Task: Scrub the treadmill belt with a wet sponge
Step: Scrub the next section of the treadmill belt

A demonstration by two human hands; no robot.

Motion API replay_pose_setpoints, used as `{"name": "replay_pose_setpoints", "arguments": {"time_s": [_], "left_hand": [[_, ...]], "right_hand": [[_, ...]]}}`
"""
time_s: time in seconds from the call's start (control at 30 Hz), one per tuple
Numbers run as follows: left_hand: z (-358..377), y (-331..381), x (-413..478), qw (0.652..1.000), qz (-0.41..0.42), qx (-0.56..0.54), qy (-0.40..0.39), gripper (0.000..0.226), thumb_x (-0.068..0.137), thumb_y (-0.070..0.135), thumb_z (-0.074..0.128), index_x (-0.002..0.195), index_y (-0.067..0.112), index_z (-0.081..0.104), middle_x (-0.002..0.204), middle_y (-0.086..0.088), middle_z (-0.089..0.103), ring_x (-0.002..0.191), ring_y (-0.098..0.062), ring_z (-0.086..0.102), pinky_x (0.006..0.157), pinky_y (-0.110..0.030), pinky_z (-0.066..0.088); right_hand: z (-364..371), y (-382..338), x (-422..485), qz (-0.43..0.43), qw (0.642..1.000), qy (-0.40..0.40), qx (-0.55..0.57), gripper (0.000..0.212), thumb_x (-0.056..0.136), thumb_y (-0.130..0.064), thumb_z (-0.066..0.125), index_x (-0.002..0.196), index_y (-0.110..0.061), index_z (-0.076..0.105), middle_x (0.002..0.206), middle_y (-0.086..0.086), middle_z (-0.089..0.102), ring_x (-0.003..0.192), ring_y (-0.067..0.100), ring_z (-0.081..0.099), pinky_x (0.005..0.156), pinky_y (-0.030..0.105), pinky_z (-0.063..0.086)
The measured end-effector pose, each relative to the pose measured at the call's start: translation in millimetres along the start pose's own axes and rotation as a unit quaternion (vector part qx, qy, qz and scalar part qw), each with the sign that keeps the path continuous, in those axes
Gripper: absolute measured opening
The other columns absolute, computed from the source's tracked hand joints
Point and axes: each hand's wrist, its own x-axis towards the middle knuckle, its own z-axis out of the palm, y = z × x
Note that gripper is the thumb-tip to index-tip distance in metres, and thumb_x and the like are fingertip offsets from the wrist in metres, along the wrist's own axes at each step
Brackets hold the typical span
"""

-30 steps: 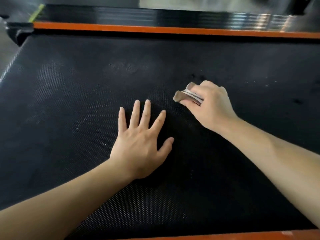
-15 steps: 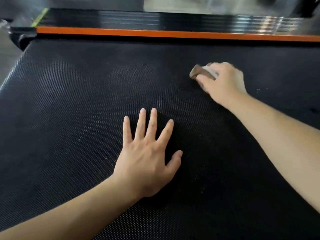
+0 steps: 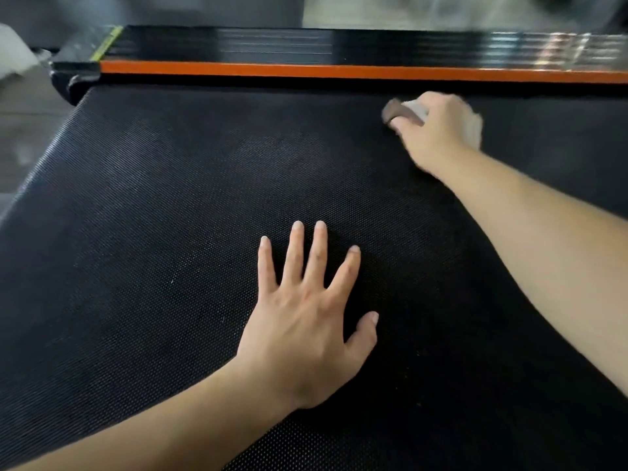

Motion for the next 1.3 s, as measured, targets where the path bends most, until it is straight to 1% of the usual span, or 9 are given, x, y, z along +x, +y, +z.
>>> {"name": "replay_pose_setpoints", "arguments": {"time_s": [0.13,0.3,0.47,0.67,0.77,0.9,1.07,1.23,1.3], "left_hand": [[0.8,0.5,1.9,1.000,-0.003,0.003,0.002,0.078,0.095,0.069,0.026,0.161,0.028,0.022,0.171,-0.015,0.003,0.157,-0.035,-0.012,0.123,-0.064,-0.004],[0.6,1.0,1.9,1.000,-0.004,0.004,-0.006,0.077,0.097,0.069,0.024,0.161,0.027,0.021,0.171,-0.016,0.002,0.157,-0.036,-0.012,0.123,-0.065,-0.002],[-0.5,1.0,1.6,1.000,-0.005,0.006,-0.007,0.077,0.096,0.069,0.025,0.161,0.028,0.021,0.171,-0.016,0.003,0.157,-0.035,-0.012,0.123,-0.065,-0.002],[0.8,0.3,1.9,1.000,-0.003,0.007,-0.010,0.077,0.096,0.069,0.025,0.162,0.027,0.020,0.171,-0.016,0.002,0.157,-0.035,-0.012,0.123,-0.065,-0.003],[1.5,0.7,2.0,1.000,-0.003,0.006,-0.010,0.078,0.096,0.070,0.025,0.161,0.028,0.021,0.171,-0.015,0.003,0.157,-0.035,-0.012,0.123,-0.065,-0.003],[0.4,1.7,1.5,1.000,-0.009,0.007,-0.009,0.078,0.095,0.070,0.024,0.161,0.028,0.021,0.171,-0.015,0.003,0.157,-0.035,-0.012,0.123,-0.065,-0.003],[0.2,0.5,2.1,1.000,-0.003,0.006,-0.007,0.078,0.096,0.070,0.022,0.162,0.029,0.015,0.171,-0.014,-0.001,0.157,-0.034,-0.015,0.123,-0.062,-0.008],[-1.9,1.8,1.1,1.000,-0.006,-0.004,-0.007,0.078,0.095,0.070,0.024,0.162,0.029,0.019,0.171,-0.014,0.002,0.157,-0.034,-0.013,0.123,-0.063,-0.007],[-1.9,1.8,1.9,1.000,-0.002,-0.001,-0.007,0.079,0.095,0.070,0.022,0.162,0.029,0.016,0.172,-0.014,0.000,0.157,-0.034,-0.015,0.123,-0.062,-0.009]], "right_hand": [[9.0,-5.9,-13.0,-0.143,0.988,-0.053,0.018,0.030,0.091,-0.055,0.061,0.105,-0.031,0.070,0.104,0.002,0.066,0.096,0.027,0.060,0.094,0.044,0.041],[4.2,8.4,39.3,0.078,0.996,0.036,-0.032,0.029,0.093,-0.050,0.059,0.105,-0.025,0.066,0.112,0.004,0.068,0.108,0.032,0.060,0.097,0.045,0.038],[22.6,-12.1,19.5,-0.093,0.996,-0.017,0.003,0.037,0.090,-0.055,0.061,0.108,-0.024,0.070,0.107,0.003,0.069,0.101,0.029,0.063,0.091,0.043,0.047],[-2.3,33.7,51.3,0.089,0.993,0.047,-0.069,0.036,0.094,-0.052,0.056,0.108,-0.021,0.068,0.114,0.008,0.068,0.110,0.035,0.059,0.091,0.044,0.038],[5.1,30.0,32.3,0.044,0.996,0.056,-0.054,0.038,0.093,-0.053,0.057,0.109,-0.021,0.069,0.113,0.009,0.069,0.109,0.035,0.061,0.094,0.045,0.043],[-4.6,32.8,16.9,-0.043,0.998,-0.025,-0.024,0.039,0.089,-0.057,0.060,0.105,-0.022,0.071,0.100,0.002,0.071,0.097,0.030,0.064,0.093,0.048,0.049],[-16.3,38.8,36.5,0.096,0.992,0.048,-0.064,0.034,0.095,-0.050,0.055,0.108,-0.022,0.068,0.114,0.009,0.069,0.111,0.036,0.060,0.096,0.045,0.039],[-11.0,26.8,-14.1,-0.058,0.998,-0.025,-0.017,0.035,0.093,-0.052,0.059,0.108,-0.023,0.070,0.104,0.006,0.070,0.099,0.033,0.063,0.092,0.046,0.048],[-21.4,39.2,-10.4,-0.055,0.997,-0.034,-0.052,0.034,0.094,-0.053,0.058,0.108,-0.025,0.070,0.104,0.006,0.071,0.101,0.034,0.063,0.095,0.046,0.045]]}}
